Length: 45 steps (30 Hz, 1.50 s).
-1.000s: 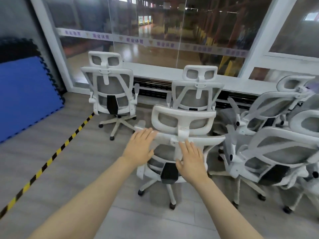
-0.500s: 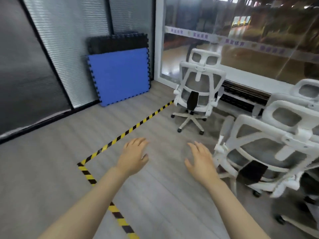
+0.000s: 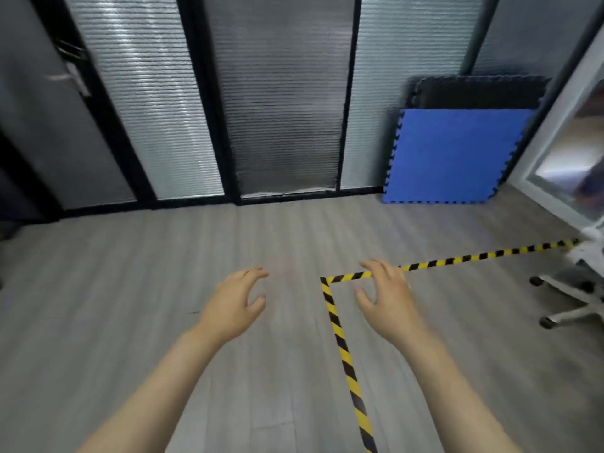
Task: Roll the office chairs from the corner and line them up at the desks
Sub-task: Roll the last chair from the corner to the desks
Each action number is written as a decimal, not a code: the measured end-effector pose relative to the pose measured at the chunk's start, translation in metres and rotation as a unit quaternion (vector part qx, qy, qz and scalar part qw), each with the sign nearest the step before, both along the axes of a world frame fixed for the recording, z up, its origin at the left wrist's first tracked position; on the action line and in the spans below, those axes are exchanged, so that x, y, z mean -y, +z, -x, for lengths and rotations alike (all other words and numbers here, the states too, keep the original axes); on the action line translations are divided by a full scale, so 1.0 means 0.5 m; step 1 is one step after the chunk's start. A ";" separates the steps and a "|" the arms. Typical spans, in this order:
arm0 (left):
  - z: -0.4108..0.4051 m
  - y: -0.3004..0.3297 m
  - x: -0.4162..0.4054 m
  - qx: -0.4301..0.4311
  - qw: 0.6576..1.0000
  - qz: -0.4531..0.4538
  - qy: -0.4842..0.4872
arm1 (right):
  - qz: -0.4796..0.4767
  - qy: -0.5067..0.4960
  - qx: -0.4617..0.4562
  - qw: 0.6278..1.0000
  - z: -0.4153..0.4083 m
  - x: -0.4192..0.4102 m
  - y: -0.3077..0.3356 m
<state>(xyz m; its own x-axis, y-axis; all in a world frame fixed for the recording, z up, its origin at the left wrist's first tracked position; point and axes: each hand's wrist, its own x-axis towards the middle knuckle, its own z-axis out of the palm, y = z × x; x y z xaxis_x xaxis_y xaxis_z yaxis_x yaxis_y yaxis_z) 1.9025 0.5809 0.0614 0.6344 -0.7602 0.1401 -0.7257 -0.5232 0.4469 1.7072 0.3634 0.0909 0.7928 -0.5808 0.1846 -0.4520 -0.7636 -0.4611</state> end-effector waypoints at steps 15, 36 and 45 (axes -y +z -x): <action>-0.385 -0.007 -0.478 0.047 0.947 -0.046 0.315 | 0.075 0.305 -0.003 0.949 -0.723 -0.274 -0.032; -0.866 -0.087 -1.038 0.011 0.822 -0.061 0.567 | 0.070 0.555 -0.011 0.829 -1.578 -0.882 -0.087; -1.176 -0.012 -1.446 0.035 0.803 -0.110 0.584 | 0.044 0.556 -0.014 0.830 -1.924 -1.275 -0.053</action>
